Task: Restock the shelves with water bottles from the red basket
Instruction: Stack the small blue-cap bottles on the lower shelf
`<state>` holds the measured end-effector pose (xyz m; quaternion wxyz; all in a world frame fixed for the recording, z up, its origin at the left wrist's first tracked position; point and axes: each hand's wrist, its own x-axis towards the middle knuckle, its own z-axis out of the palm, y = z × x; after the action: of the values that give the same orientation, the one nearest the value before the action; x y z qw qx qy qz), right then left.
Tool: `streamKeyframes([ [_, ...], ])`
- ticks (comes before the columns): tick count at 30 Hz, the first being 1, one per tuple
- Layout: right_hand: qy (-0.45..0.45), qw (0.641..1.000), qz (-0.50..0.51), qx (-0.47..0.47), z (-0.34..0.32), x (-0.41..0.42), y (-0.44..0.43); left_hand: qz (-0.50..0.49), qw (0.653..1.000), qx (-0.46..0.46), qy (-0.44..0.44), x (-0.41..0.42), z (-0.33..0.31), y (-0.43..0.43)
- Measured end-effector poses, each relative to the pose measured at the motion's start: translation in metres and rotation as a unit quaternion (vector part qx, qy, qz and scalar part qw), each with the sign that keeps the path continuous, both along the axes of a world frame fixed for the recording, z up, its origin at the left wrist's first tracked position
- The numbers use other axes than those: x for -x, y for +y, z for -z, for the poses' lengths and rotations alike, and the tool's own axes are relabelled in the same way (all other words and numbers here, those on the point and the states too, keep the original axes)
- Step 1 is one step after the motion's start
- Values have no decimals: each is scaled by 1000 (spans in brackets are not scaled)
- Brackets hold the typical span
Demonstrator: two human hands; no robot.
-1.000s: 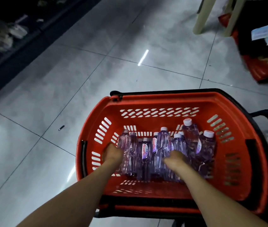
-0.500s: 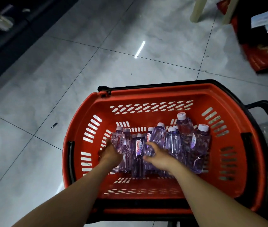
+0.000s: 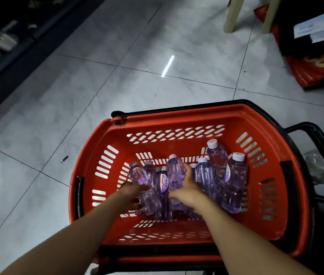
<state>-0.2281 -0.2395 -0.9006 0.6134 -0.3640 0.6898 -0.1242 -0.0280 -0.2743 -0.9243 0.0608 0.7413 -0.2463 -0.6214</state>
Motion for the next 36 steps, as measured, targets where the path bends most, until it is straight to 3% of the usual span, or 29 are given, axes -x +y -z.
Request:
streamKeyframes([
  [3,-39,996,34,-69,-3,1,-3,-16,995,-51,83,1,-10,-9],
  [6,-70,988,34,-131,-2,7,-2,20,990,-41,133,5,-16,-11],
  [10,-72,991,13,-113,-12,12,-1,14,982,-15,188,11,-31,-10],
  [17,-138,990,38,-5,-62,4,-12,19,971,88,222,13,-101,-17],
  [23,-208,970,73,100,-122,15,-17,39,941,209,264,23,-171,-20],
  [28,-152,956,119,222,-184,49,-4,94,903,286,305,54,-222,-23],
  [36,-60,884,219,408,-278,132,91,205,819,338,416,161,-299,18],
])
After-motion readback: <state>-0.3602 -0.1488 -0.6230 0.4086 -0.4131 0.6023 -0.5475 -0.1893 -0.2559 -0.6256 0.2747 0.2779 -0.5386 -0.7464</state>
